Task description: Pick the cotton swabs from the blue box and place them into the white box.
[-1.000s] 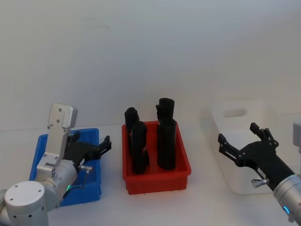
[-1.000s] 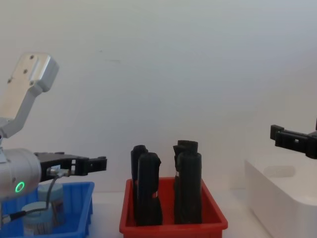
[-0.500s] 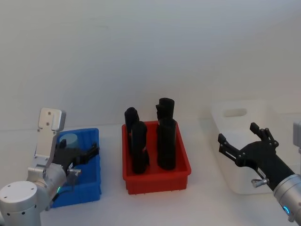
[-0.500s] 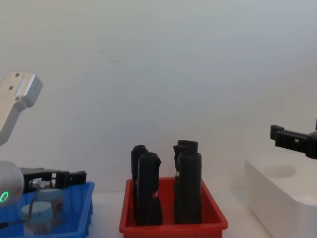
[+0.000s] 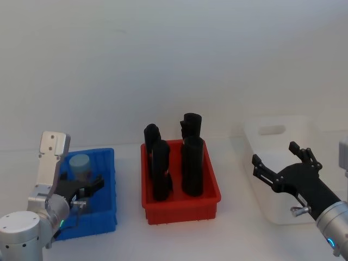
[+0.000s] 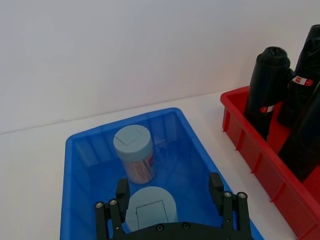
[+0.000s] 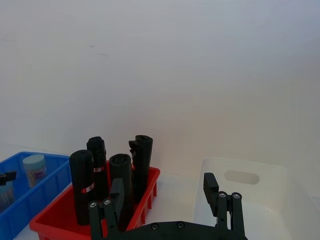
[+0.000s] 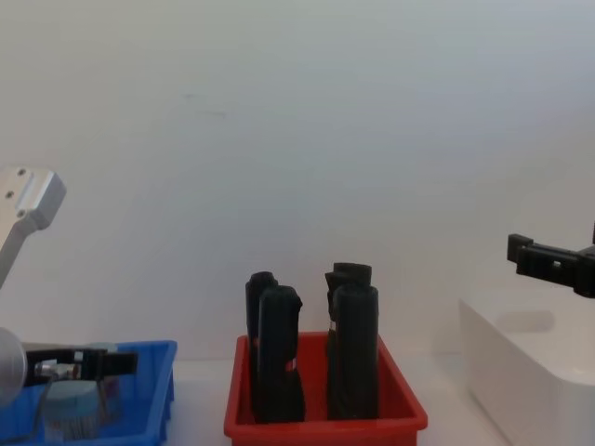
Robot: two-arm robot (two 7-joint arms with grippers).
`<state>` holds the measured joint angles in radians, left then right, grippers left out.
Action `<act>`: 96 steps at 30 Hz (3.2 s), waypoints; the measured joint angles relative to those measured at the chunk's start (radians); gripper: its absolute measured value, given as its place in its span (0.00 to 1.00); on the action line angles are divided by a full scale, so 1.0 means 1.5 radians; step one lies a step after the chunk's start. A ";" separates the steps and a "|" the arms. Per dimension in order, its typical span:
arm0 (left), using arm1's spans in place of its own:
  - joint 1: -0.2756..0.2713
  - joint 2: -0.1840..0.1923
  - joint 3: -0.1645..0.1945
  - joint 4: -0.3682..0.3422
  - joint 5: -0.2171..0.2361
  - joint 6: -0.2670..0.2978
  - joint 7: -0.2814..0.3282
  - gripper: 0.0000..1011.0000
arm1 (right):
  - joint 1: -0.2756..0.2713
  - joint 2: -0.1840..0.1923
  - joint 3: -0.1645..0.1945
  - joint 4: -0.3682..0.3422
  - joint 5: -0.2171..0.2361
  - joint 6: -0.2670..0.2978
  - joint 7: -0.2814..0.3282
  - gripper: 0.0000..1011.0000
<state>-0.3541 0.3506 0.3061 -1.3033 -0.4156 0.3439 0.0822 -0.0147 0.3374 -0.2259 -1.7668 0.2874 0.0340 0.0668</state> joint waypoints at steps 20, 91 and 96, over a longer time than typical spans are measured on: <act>-0.007 -0.006 -0.007 0.038 0.001 0.008 0.002 0.97 | 0.000 0.000 0.000 0.000 0.000 0.000 0.000 0.99; -0.044 0.021 -0.012 -0.209 0.082 0.097 -0.322 0.65 | 0.000 0.000 0.000 0.000 0.000 0.000 0.000 0.99; -0.063 0.015 -0.007 -0.208 0.078 0.117 -0.368 0.65 | 0.000 0.000 0.000 0.000 0.000 0.000 0.000 0.99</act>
<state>-0.4487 0.3727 0.2948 -1.6146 -0.2990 0.5193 -0.4691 -0.0146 0.3374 -0.2259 -1.7668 0.2874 0.0340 0.0668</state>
